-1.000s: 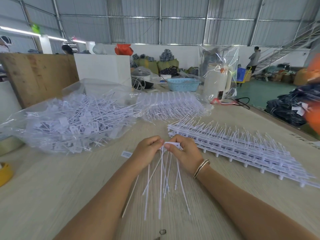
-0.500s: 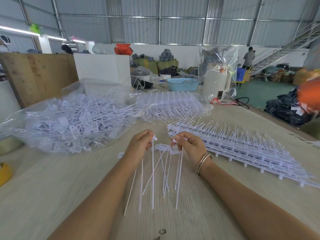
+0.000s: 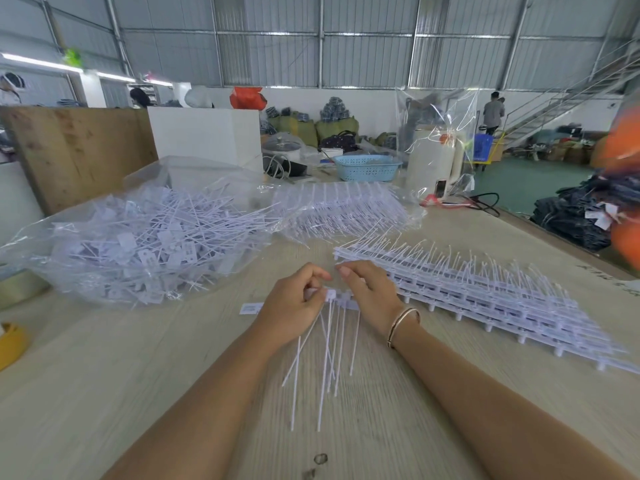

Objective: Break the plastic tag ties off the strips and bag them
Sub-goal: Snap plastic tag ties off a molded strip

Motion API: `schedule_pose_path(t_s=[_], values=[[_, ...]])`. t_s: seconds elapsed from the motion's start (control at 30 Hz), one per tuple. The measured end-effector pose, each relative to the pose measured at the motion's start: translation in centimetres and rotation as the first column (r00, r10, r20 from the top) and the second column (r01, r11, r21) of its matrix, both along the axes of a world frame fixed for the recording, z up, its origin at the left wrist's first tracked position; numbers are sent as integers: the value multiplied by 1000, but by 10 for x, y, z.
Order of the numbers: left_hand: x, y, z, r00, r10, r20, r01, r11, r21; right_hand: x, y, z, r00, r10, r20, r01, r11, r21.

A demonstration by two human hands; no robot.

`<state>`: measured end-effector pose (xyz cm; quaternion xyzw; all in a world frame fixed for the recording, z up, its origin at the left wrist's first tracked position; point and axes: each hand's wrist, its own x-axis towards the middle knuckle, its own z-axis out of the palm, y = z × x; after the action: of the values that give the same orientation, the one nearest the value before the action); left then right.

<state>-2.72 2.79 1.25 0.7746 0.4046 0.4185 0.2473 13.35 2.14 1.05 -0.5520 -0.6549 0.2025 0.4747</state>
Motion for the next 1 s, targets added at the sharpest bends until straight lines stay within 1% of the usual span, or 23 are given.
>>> schedule_pose_path(t_s=[0.1, 0.17, 0.2, 0.23, 0.27, 0.33, 0.37, 0.43, 0.47, 0.53, 0.67, 0.77, 0.83, 0.9, 1.0], values=[[1, 1, 0, 999, -13, 40, 12, 1000, 13, -3, -9, 3, 995, 71, 72, -69, 997, -31], [2, 1, 1, 997, -12, 74, 11, 1000, 20, -4, -12, 4, 989, 94, 116, -87, 994, -58], [2, 0, 1, 996, -13, 87, 11, 1000, 22, -3, -11, 4, 989, 108, 102, -101, 992, -71], [2, 0, 3, 996, -15, 93, 13, 1000, 20, -2, -11, 4, 990, 132, 42, -129, 989, -78], [1, 0, 5, 996, -11, 88, 9, 1000, 17, -1, -10, 3, 985, 164, -56, -167, 984, -69], [-5, 2, 8, 999, 37, 27, -38, 999, 21, 1, -8, 2, 955, 184, -233, -197, 980, -30], [-9, 3, 9, 996, 79, -45, -77, 996, 40, 3, -7, 2, 946, 173, -276, -186, 982, -20], [-13, 4, 7, 966, 147, -210, -130, 987, 93, 4, -6, 2, 935, 188, -301, -201, 980, -12], [-13, 3, 6, 955, 157, -253, -135, 986, 102, 4, -7, 2, 927, 218, -305, -232, 973, -11], [-11, 0, 6, 953, 152, -263, -128, 986, 108, 3, -8, 4, 909, 275, -314, -298, 954, -26], [-8, 0, 8, 965, 134, -226, -112, 988, 106, 3, -11, 4, 920, 321, -226, -345, 935, -76], [-5, 0, 8, 982, 61, -181, -62, 998, 2, 2, -13, 5, 914, 341, -219, -362, 930, -65], [-5, 1, 11, 994, 17, -107, -23, 998, -54, 1, -14, 5, 917, 337, -214, -355, 934, -49], [-4, 2, 13, 1000, -14, -17, 12, 994, -106, 0, -15, 4, 935, 303, -183, -311, 950, -14], [-2, 3, 13, 992, -43, 122, 69, 973, -220, -2, -14, 2, 966, 248, -75, -239, 965, 112]])
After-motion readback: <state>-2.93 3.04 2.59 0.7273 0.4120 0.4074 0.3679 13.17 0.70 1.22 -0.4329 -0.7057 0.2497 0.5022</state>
